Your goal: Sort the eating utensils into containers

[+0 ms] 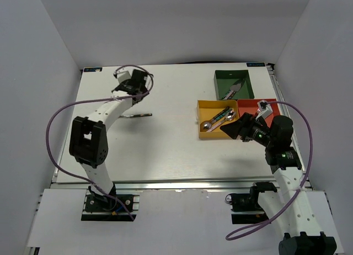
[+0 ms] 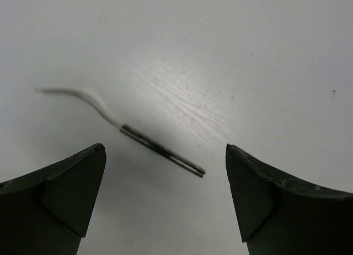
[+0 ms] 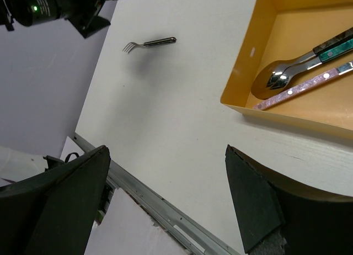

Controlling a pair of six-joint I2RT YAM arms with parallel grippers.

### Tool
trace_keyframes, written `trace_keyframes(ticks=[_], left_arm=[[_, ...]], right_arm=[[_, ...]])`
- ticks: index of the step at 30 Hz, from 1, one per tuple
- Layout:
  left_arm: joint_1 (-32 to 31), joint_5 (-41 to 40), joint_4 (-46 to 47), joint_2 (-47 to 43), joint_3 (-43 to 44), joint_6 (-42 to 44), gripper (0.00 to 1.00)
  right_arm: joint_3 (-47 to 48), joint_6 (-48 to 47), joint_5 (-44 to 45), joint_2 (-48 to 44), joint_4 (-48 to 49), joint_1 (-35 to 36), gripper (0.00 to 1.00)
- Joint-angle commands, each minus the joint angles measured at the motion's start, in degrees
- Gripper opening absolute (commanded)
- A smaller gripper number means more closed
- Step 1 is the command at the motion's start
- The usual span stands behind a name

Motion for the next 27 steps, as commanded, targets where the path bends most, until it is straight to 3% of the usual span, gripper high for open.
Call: trace_keyframes(ticks=[1, 3, 6, 18, 22, 25, 26, 27], left_arm=[[-5.0, -13.3, -16.2, 1.9, -1.3, -26.9, 0.98], [-5.1, -10.0, -19.7, 5.9, 0.3, -35.9, 0.98], [-5.1, -8.8, -22.2, 10.4, 3.6, -38.7, 0.98], [-3.6, -8.7, -17.3, 16.2, 3.6, -39.0, 0.93], [-3.4, -7.3, -14.8, 16.7, 0.2, -38.8, 0.73], [-3.4, -4.7, -10.4, 15.8, -4.7, -38.4, 0.52], [-3.4, -4.1, -9.6, 15.1, -5.6, -38.1, 0.37], [-3.4, -3.7, -8.5, 14.6, -6.5, -37.9, 0.31]], right_arm=[[0.5, 0.4, 0.9, 0.6, 1.9, 0.3, 0.89], [0.8, 0.8, 0.8, 0.2, 1.6, 0.4, 0.89], [1.2, 0.4, 1.1, -1.2, 0.4, 0.5, 0.89], [0.2, -1.1, 1.1, -2.6, -1.4, 0.5, 0.89], [-0.1, -1.1, 1.0, -2.3, -0.9, 0.6, 0.89], [-0.6, -0.4, 0.5, -2.1, 0.2, 0.6, 0.89], [-0.7, -0.2, 0.3, -2.0, 0.8, 0.6, 0.89], [-0.7, -0.2, -0.1, -1.8, 1.0, 0.6, 0.89]])
